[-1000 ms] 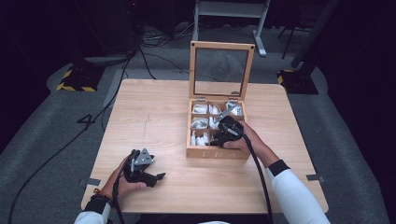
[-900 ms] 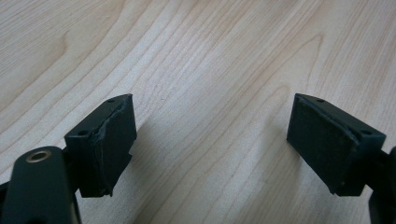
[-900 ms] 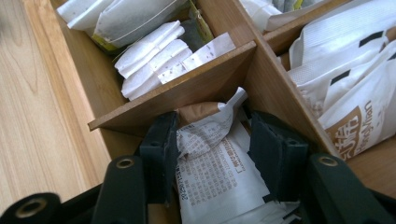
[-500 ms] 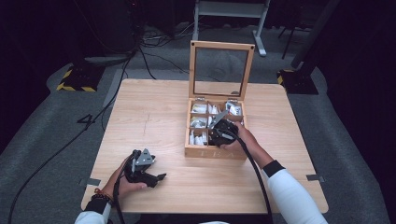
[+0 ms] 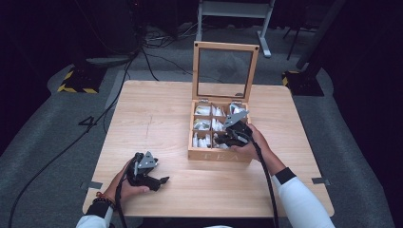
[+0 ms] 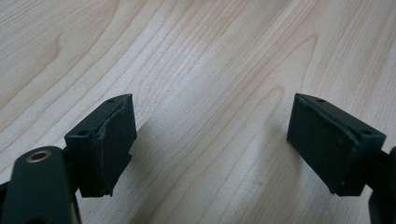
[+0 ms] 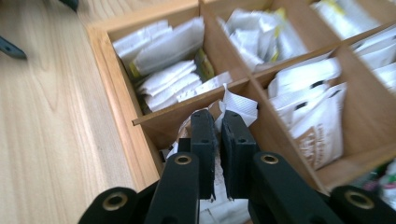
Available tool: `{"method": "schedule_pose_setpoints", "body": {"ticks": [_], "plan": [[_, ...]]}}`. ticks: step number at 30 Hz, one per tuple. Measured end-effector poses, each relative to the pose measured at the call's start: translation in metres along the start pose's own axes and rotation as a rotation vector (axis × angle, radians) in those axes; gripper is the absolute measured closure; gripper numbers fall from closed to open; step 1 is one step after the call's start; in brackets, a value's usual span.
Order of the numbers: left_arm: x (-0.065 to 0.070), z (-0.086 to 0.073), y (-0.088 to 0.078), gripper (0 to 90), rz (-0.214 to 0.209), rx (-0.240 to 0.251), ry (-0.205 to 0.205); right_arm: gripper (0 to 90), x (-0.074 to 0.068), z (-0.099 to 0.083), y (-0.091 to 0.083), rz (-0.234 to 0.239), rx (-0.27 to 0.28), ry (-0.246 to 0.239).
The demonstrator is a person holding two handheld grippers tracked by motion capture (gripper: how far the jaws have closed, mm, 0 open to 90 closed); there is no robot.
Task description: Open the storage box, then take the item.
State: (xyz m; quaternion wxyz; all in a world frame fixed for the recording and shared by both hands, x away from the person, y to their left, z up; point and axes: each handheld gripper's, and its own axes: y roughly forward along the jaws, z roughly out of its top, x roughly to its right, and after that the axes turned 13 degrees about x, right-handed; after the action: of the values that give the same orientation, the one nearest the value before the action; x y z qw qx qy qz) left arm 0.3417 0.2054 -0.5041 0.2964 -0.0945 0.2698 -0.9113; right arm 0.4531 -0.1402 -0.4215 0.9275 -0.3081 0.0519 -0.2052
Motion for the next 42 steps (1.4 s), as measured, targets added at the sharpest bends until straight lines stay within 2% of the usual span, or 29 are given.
{"method": "schedule_pose_setpoints", "body": {"ticks": [12, 23, 35, 42], "plan": [[0.0, 0.0, 0.0, 16.0, -0.004, -0.001, -0.001, 85.3, 0.002, 0.008, -0.04, -0.02, 0.116, -0.015], [-0.002, 0.0, 0.001, 15.5, -0.015, -0.001, 0.003, 85.2, 0.001, 0.005, -0.062, -0.012, 0.186, -0.02], [-0.001, 0.0, 0.001, 15.6, -0.014, -0.002, 0.002, 85.2, -0.016, -0.002, -0.083, 0.01, 0.22, -0.055], [-0.001, 0.0, 0.001, 15.5, -0.015, -0.001, 0.002, 85.2, -0.028, -0.013, -0.095, 0.032, 0.237, -0.06]]}}
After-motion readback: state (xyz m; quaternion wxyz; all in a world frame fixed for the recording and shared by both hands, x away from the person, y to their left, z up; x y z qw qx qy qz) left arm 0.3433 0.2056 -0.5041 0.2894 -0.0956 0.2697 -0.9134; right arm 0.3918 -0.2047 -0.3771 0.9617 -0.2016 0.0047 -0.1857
